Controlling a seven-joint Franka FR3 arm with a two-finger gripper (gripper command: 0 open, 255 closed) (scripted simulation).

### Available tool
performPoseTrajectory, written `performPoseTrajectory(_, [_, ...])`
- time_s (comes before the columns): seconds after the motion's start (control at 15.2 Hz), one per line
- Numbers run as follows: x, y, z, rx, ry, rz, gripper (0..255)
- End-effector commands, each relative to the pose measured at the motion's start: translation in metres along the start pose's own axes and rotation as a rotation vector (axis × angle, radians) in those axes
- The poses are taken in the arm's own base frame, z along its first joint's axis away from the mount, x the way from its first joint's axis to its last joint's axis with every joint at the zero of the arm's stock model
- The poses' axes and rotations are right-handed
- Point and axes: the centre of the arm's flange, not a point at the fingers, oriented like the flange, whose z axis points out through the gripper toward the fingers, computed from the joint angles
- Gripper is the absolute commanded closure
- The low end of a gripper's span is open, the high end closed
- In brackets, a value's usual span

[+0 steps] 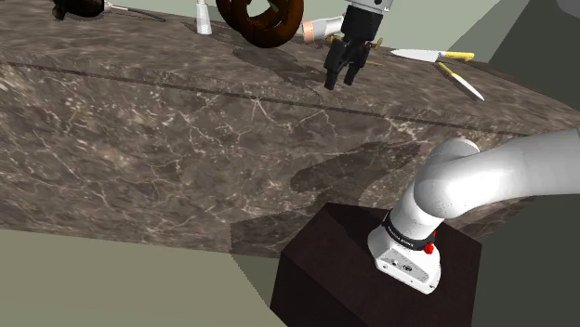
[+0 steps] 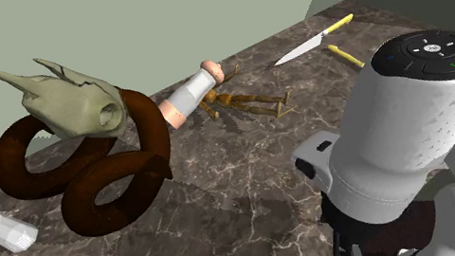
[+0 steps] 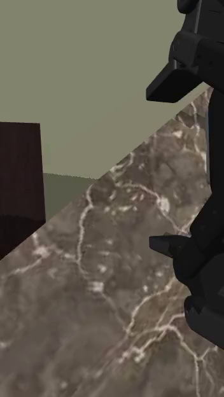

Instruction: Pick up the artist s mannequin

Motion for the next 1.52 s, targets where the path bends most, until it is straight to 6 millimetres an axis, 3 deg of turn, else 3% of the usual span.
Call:
performPoseTrajectory(0.0, [0.0, 0.0, 0.0, 0.0, 0.0, 0.0, 0])
performPoseTrajectory(0.73, [0.061, 0.104, -0.014, -0.105, 0.117, 0.095, 0])
performPoseTrajectory(1.45, [0.11, 0.21, -0.046, -0.211, 0.234, 0.19, 0])
